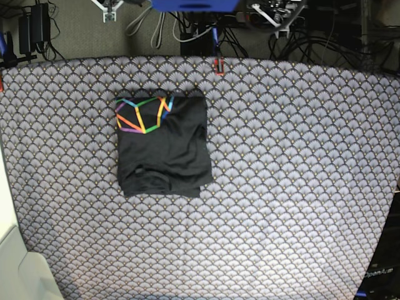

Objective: Fold the T-shirt properly

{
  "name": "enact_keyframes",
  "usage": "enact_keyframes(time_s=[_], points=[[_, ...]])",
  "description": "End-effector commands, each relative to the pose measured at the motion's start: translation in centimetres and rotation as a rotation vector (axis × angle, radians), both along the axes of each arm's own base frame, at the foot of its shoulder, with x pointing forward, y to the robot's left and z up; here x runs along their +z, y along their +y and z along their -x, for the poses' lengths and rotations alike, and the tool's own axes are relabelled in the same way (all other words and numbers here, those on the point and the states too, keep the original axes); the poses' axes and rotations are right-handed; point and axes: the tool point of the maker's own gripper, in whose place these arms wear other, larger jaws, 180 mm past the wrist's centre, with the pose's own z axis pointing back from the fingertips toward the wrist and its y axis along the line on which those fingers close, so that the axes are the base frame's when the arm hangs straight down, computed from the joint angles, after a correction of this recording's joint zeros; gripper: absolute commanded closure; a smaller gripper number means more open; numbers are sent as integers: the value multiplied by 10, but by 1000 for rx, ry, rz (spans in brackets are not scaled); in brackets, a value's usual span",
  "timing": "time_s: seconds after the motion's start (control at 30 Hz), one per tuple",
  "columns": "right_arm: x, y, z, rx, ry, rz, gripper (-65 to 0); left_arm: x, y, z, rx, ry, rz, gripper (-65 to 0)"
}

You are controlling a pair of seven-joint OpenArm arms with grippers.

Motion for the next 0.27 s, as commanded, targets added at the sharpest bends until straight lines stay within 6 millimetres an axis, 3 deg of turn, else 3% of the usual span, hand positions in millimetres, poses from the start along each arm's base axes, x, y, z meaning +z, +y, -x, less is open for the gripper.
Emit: enact_keyframes(time_s=[0.0,0.23], points=[[2,-11,-2,2,-10,30,0,1,6,-4,-3,-7,-18,-3],[2,-12,-5,5,-17,31,0,1,7,-7,-3,-13,-19,-3]])
